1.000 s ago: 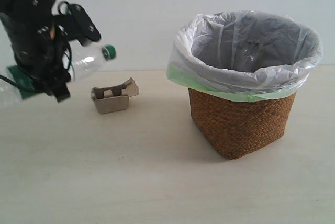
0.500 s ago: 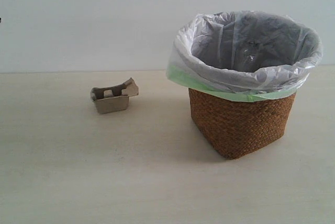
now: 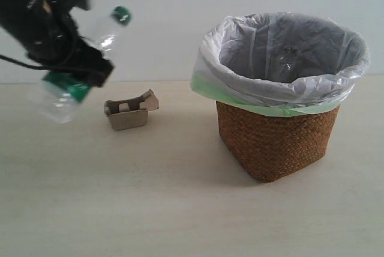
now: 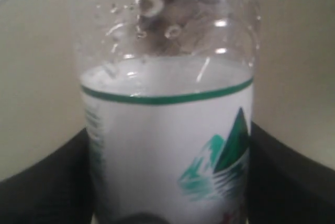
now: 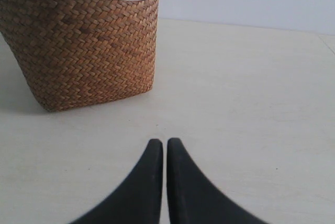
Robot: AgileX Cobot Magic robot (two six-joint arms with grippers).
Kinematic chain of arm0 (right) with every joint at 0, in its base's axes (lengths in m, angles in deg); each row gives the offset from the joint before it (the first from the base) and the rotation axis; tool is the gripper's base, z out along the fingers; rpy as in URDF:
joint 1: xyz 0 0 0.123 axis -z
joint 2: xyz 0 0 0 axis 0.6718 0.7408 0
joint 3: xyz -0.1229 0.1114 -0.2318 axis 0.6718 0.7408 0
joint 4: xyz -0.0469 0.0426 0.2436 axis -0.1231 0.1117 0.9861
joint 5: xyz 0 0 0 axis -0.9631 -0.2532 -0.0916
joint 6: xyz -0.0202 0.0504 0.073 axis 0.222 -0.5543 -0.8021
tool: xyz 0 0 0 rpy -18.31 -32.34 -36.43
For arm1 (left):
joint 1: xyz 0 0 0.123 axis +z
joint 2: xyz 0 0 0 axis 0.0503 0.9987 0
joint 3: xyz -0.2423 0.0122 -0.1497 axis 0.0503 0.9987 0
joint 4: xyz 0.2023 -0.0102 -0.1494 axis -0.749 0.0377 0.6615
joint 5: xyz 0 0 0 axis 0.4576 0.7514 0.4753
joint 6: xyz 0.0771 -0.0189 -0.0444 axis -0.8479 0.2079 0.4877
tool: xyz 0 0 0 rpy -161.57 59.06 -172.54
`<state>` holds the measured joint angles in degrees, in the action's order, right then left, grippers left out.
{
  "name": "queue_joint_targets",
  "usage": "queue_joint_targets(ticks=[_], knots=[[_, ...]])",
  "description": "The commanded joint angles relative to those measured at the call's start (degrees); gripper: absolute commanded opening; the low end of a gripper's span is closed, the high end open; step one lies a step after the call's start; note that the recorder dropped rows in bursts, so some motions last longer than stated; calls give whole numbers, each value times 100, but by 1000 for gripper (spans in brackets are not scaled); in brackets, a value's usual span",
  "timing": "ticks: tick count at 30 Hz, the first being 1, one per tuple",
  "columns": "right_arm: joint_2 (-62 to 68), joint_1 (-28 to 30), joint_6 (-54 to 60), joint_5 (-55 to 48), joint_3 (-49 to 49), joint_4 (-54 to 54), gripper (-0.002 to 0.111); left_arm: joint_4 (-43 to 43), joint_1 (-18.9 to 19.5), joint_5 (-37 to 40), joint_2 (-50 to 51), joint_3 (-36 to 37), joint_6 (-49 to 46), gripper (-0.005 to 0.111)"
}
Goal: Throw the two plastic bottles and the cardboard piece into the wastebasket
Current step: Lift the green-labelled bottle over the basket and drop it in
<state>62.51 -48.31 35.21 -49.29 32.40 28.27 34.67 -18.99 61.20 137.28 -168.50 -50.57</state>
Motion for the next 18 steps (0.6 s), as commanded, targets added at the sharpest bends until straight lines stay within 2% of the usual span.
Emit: queue_joint_targets(ticks=[1, 3, 6, 9, 14, 18], knots=[[-30, 31, 0, 25, -3, 7, 0, 3613, -520, -1312, 5, -990, -2175, 24], [-30, 31, 0, 25, -3, 7, 0, 4631, -728, -1558, 126, -1598, -2748, 56], [-30, 31, 0, 25, -3, 7, 0, 4786, -988, -1764, 474, -2346, -2748, 109], [-30, 31, 0, 25, -3, 7, 0, 4543, -1132, -1740, 826, -2666, -2421, 107], [-30, 31, 0, 25, -3, 7, 0, 4520, -1140, -1657, 1056, -2702, -2264, 106], [-30, 31, 0, 25, -3, 7, 0, 3800, -1130, -1592, 989, -2702, -2035, 105]])
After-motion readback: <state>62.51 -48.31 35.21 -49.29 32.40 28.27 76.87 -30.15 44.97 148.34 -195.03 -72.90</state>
